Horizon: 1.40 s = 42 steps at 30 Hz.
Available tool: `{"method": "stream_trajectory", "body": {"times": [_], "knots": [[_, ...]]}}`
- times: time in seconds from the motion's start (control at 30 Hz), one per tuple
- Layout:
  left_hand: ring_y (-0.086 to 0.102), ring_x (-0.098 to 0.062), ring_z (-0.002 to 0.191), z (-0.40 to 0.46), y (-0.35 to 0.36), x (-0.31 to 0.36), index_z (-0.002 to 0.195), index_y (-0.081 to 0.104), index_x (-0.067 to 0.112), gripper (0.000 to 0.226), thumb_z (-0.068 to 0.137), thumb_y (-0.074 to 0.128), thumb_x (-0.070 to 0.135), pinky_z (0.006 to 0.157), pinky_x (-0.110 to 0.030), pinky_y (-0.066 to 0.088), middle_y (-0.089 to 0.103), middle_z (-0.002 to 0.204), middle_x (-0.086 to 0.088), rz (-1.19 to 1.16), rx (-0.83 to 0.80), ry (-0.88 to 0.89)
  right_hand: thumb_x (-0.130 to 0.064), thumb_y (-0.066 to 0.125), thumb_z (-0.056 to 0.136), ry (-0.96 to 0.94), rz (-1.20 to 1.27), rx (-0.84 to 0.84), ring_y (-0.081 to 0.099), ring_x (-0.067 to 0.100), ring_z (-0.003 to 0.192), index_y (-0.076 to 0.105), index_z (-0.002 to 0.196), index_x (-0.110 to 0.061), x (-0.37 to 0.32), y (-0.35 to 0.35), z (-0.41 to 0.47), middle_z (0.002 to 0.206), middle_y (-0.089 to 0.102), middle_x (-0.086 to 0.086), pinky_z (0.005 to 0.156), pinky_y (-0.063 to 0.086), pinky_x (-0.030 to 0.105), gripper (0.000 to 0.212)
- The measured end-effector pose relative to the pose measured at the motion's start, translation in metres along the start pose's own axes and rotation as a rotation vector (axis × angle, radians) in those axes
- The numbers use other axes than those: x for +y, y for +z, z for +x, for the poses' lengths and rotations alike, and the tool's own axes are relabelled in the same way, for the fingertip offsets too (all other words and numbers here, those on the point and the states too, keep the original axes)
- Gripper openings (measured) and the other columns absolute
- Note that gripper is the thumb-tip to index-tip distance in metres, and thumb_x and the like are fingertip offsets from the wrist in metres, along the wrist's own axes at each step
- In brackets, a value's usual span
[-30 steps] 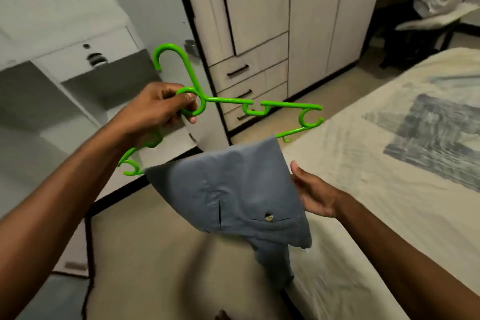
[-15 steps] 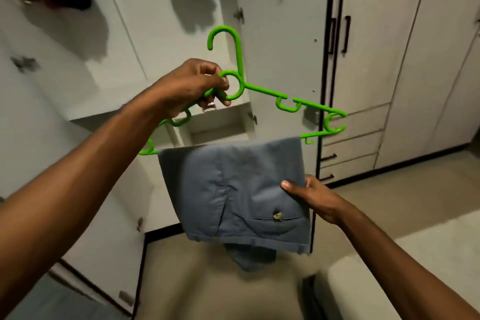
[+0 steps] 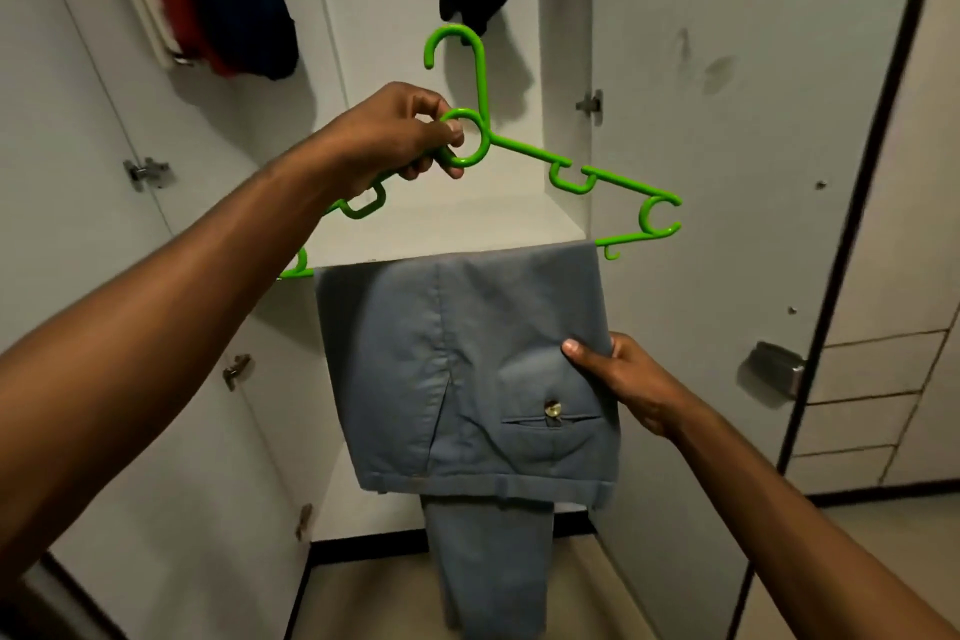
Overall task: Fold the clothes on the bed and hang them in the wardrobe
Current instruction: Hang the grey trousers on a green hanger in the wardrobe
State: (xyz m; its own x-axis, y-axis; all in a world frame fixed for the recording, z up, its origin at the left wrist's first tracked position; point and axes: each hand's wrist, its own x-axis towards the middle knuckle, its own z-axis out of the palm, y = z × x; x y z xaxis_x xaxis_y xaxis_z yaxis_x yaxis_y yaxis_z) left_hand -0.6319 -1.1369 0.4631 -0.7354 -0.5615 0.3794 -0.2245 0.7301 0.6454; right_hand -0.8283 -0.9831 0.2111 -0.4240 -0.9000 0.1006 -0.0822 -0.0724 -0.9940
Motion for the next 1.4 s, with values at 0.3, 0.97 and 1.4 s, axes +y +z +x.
{"method": "stream_trajectory", "body": {"times": [0.3,0.97,1.4], "knots": [[0.051,-0.013,0.061,0.075,-0.032,-0.029,0.095,0.063,0.014,0.016,0.103,0.053,0.023,0.053,-0.022,0.043,0.076,0.083,-0.007,0.09,0.136,0.013,-0.043,0.063,0.089,-0.039,-0.115,-0.071,0.072,0.015,0.096,0.065,0.114,-0.016,-0.032,-0.011,0.108,0.107,0.075,0.001,0.079,0.058,0.026,0.037],[0.049,-0.014,0.056,0.106,-0.071,-0.067,0.102,0.061,0.015,0.014,0.103,0.054,0.027,0.049,-0.025,0.04,0.075,0.085,-0.006,0.093,0.16,0.168,-0.045,0.061,0.093,-0.018,-0.123,0.188,0.071,0.023,0.099,0.067,0.109,-0.01,-0.04,0.04,0.138,0.105,0.075,0.006,0.089,0.057,0.037,0.039],[0.05,0.0,0.04,0.062,-0.055,-0.026,0.104,0.059,0.013,0.013,0.104,0.053,0.024,0.046,-0.021,0.039,0.073,0.092,-0.013,0.094,0.119,0.295,-0.038,0.062,0.093,-0.032,-0.061,0.215,0.072,0.02,0.1,0.068,0.11,-0.008,-0.037,0.032,0.06,0.105,0.076,0.005,0.089,0.057,0.033,0.035]]}}
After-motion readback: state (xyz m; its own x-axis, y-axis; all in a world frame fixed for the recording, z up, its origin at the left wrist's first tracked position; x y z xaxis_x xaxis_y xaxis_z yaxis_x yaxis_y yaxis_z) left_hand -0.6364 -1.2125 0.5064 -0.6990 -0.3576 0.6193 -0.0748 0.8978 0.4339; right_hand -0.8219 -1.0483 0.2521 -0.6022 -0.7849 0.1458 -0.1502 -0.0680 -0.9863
